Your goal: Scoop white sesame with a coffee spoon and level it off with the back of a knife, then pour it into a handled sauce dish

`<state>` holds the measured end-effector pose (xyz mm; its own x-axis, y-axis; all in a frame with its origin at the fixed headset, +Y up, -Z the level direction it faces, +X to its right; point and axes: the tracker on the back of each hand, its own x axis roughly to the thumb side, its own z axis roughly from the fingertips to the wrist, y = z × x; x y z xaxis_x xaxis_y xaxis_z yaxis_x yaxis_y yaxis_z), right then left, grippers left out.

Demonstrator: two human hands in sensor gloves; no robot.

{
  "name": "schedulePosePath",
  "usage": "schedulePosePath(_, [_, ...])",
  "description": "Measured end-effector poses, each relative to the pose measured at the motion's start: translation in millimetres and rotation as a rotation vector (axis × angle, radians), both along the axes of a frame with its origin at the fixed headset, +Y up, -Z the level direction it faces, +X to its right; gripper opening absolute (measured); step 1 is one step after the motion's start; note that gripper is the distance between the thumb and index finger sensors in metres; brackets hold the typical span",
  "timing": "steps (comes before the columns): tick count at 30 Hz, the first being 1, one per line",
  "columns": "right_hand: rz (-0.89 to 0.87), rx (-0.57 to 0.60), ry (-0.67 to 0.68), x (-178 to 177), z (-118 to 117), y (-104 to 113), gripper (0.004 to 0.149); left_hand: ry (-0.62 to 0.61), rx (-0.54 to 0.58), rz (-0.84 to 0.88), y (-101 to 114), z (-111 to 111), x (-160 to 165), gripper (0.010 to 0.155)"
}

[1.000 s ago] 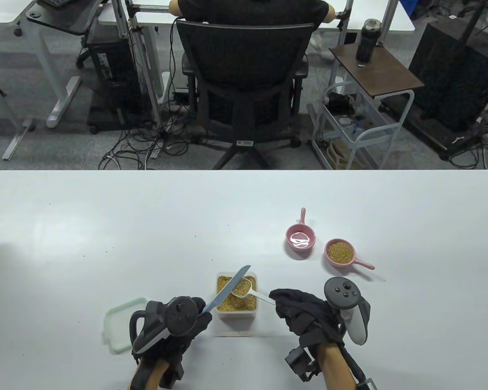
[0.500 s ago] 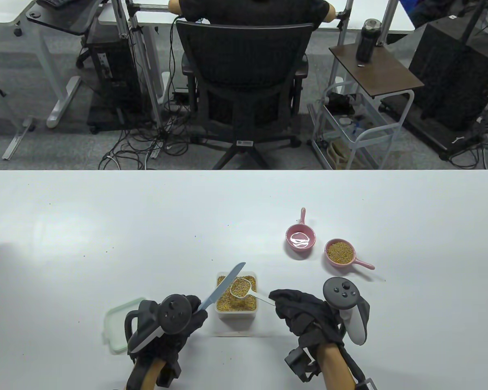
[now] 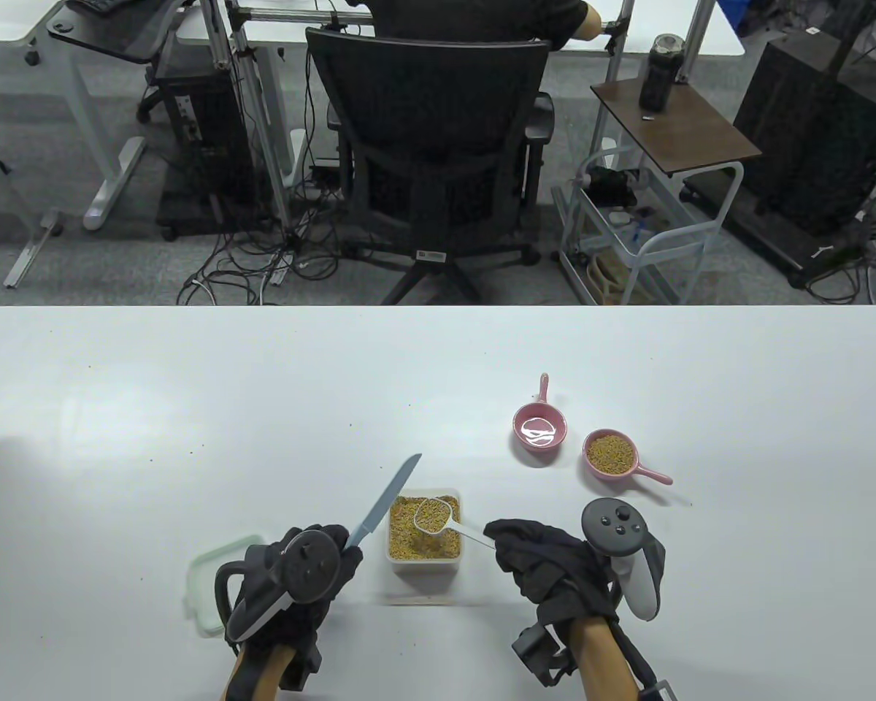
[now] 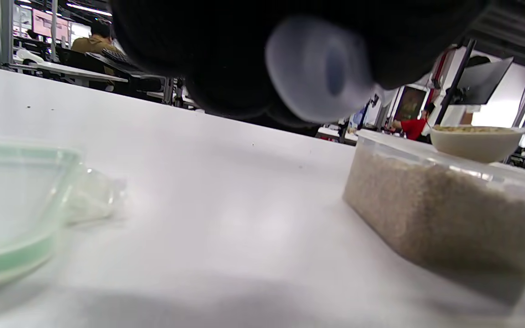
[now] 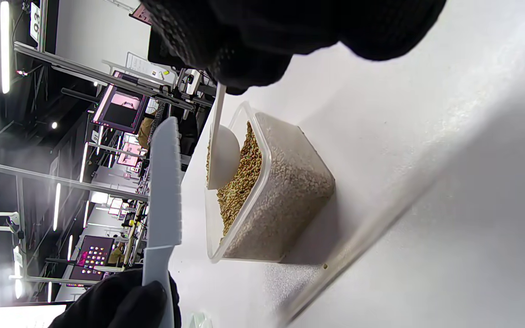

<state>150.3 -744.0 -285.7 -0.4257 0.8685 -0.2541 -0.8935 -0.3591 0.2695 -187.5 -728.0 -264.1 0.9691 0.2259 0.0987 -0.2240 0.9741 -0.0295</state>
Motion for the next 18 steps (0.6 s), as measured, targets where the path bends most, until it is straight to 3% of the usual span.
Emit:
schedulePosePath(3, [0.001,-0.002,0.001,0,0,0,0.04,-0.04,-0.124,-0.059,-10,-4,6,0.044])
schedulePosePath(8, [-0.001,0.0,-0.002,0,0,0,0.04,0.034,-0.099,-0.014,-7,-4,3,0.045])
schedulePosePath(12, [0.0,-0.001,-0.003,1,0,0,0.04,0.115,-0.166,-0.098,-12,-5,4,0.046])
schedulePosePath(18, [0.001,0.002,-0.004,1,0,0,0.04,0.14,-0.255,-0.197,-23,-8,13,0.047])
